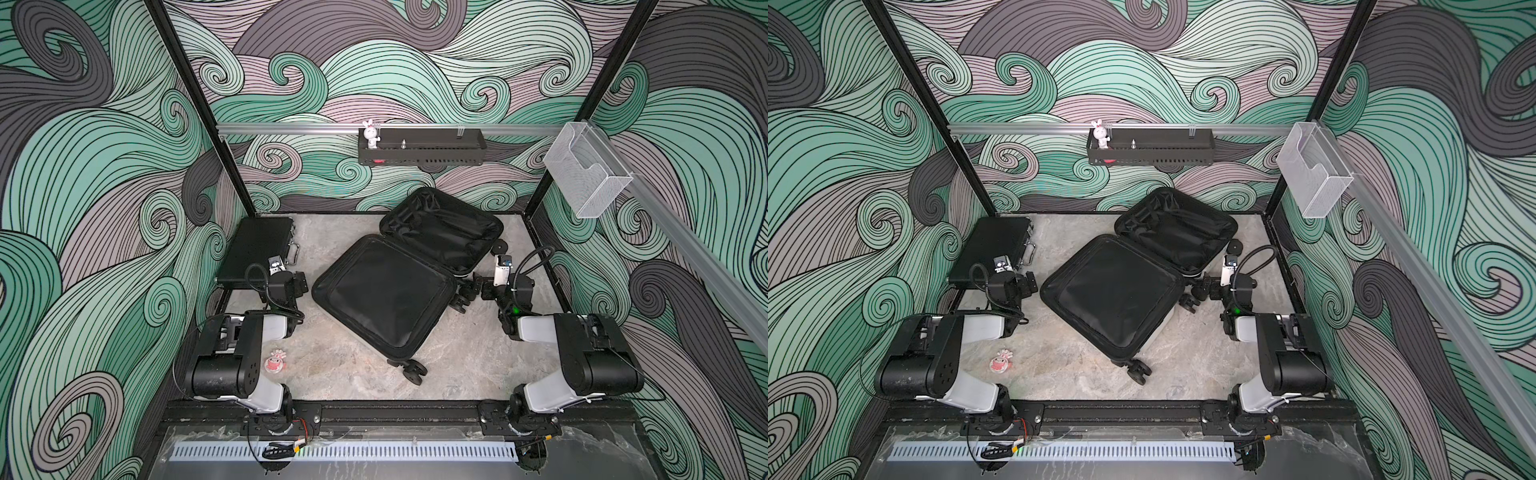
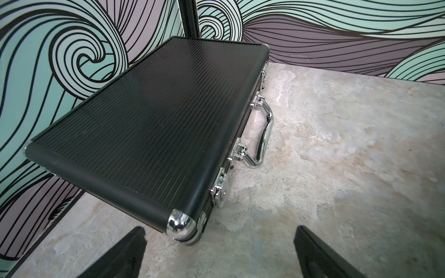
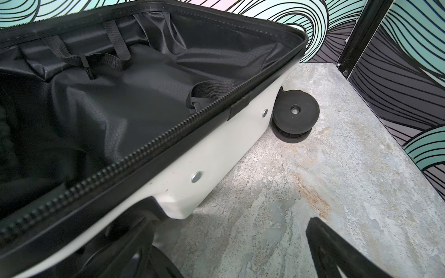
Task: Open the suitcase zippers
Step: Reset both arms
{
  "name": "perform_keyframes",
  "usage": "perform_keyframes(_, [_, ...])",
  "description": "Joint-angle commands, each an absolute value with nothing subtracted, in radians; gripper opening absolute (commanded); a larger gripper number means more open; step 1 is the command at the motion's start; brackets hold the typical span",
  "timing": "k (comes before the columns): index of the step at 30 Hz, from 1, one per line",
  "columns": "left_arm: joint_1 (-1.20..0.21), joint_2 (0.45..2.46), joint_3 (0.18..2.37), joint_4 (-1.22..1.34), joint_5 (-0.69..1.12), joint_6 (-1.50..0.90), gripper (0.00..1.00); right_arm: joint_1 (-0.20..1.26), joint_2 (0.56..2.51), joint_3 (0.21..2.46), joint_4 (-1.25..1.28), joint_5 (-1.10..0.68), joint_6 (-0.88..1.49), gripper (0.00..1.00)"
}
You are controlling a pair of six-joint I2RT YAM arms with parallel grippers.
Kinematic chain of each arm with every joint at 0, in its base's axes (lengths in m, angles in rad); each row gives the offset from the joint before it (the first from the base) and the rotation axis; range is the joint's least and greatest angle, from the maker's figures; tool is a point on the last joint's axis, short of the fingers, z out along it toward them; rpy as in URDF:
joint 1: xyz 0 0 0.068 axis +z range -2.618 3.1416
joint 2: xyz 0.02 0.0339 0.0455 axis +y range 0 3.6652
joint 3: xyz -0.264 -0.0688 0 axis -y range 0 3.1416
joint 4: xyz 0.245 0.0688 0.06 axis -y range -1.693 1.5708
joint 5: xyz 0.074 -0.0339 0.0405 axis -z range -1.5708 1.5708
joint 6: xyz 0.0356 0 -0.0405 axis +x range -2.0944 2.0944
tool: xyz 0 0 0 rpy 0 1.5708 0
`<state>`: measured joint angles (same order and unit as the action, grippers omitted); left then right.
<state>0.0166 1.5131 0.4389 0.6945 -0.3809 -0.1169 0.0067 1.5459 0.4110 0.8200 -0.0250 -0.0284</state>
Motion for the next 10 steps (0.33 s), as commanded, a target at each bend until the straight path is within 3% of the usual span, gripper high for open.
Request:
perform_keyframes(1, [0.014, 1.516, 0.45, 0.686, -0.377, -0.128, 0.99, 0.011, 1.54, 0.411, 0.838, -0.013, -0.032, 1.0])
perform_keyframes(10, [0.014, 1.516, 0.45, 0.685, -0.378, -0.129, 0.99, 0.011, 1.54, 0.414, 0.832, -0.014, -0.033, 0.99])
